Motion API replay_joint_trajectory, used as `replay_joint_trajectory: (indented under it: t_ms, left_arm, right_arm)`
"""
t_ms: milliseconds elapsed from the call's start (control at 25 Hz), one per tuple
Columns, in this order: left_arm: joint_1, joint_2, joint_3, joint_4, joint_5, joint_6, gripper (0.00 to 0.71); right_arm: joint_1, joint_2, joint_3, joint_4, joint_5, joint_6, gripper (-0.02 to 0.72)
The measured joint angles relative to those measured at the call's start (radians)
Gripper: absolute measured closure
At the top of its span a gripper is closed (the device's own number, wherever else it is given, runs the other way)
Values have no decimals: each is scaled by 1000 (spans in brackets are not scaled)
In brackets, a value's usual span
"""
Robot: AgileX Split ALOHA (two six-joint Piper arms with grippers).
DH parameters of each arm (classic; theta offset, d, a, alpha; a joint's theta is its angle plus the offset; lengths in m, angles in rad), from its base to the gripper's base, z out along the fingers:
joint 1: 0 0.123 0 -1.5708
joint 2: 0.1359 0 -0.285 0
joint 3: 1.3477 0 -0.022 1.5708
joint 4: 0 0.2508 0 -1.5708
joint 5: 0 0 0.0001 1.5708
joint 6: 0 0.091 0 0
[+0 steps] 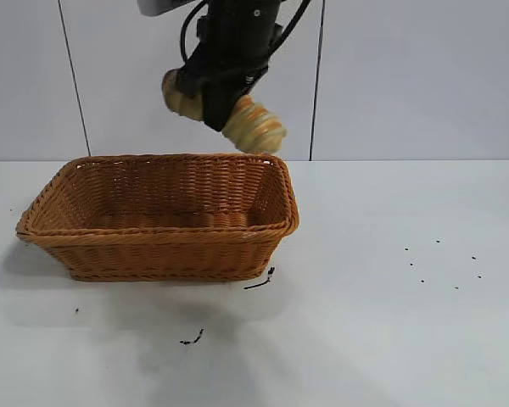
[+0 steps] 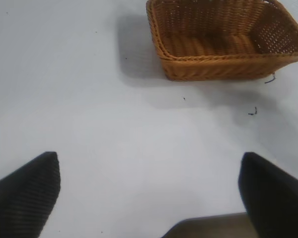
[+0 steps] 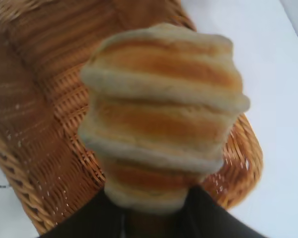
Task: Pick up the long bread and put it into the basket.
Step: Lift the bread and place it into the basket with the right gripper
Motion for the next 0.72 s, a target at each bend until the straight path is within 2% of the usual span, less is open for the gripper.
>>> replay_joint_trajectory:
  t_ms: [80, 200, 400, 720]
  left_arm:
    - [0, 0, 0, 0, 0, 0, 12]
    - [0, 0, 0, 0, 0, 0, 12]
    - [0, 0, 0, 0, 0, 0, 12]
    - [0, 0, 0, 0, 0, 0, 12]
  right_arm:
    - [0, 8, -1, 30, -15, -46, 545]
    - [0, 39, -1, 42, -16, -68, 545]
    - [-2, 118, -1, 43, -19, -72, 545]
    - [-5, 205, -1, 60, -65, -72, 545]
